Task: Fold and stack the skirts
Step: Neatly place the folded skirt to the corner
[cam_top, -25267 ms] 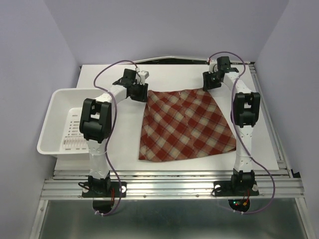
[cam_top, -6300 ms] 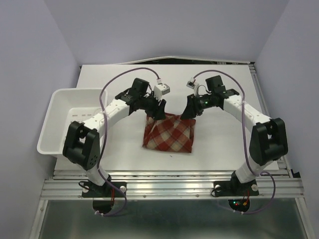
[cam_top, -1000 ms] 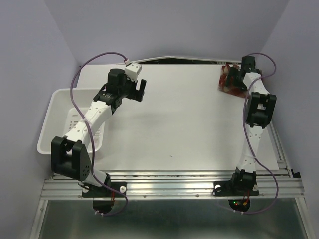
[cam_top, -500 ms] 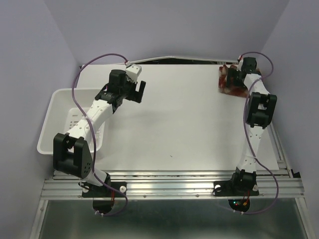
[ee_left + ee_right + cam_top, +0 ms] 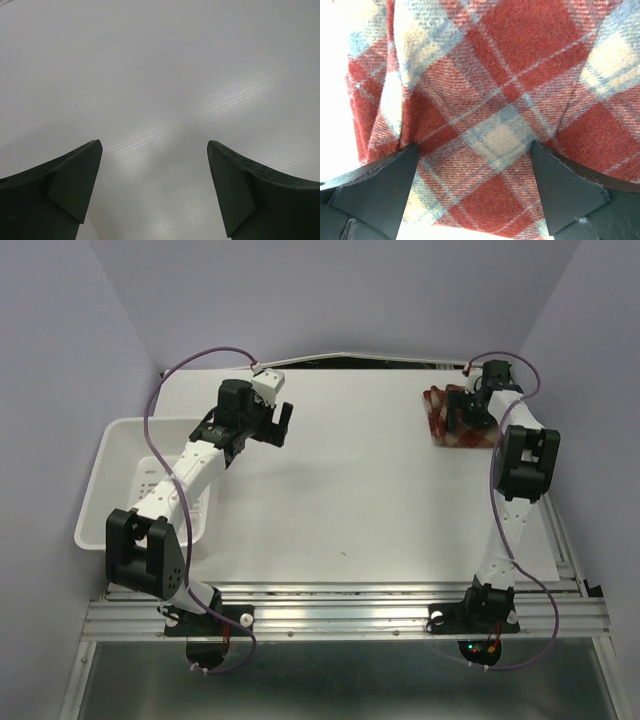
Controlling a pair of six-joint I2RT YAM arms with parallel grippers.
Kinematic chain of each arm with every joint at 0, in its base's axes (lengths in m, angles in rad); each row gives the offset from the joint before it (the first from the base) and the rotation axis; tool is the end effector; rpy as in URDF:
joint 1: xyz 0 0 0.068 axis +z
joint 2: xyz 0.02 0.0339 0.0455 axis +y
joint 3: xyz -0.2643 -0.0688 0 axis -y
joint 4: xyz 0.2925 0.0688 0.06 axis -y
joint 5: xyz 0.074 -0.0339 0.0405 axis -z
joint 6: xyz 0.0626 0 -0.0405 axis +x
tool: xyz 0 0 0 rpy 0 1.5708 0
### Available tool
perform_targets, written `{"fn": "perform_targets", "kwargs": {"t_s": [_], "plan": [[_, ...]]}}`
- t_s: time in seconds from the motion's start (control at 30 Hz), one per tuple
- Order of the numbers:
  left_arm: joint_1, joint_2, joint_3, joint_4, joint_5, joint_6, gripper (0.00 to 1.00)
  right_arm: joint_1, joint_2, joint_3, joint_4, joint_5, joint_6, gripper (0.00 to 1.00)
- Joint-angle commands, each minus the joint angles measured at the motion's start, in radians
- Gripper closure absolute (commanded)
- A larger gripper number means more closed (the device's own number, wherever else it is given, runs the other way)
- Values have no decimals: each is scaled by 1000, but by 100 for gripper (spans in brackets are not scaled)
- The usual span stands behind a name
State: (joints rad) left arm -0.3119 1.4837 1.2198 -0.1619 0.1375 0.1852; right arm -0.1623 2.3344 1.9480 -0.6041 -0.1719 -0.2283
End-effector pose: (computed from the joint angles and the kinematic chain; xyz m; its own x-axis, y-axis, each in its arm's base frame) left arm 0.3961 -0.1367 0.3022 -0.3085 0.2911 -0.9056 0.4879 0.8657 0.1121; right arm 0.5649 -0.0817 0.1363 -0.8190 -0.0919 -0.5664 -0.1219 0.9924 0.0153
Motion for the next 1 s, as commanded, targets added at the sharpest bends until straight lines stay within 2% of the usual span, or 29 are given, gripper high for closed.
{"fn": "perform_targets", "kwargs": {"t_s": [0.0,0.27,0.43,0.8,0.97], "plan": [[8,-28,12,18,27,-3,2,9,161,118,-101,-15,38,1],[10,-14,15,7,16,7,2,9,265,313,-103,-28,-14,0],[10,-2,14,10,27,2,2,9,281,355,-108,-15,-28,0],[34,21,50,16,47,-13,2,27,92,324,-26,-74,21,0],[40,15,60,5,66,-16,2,27,-10,364,23,-83,49,0]]}}
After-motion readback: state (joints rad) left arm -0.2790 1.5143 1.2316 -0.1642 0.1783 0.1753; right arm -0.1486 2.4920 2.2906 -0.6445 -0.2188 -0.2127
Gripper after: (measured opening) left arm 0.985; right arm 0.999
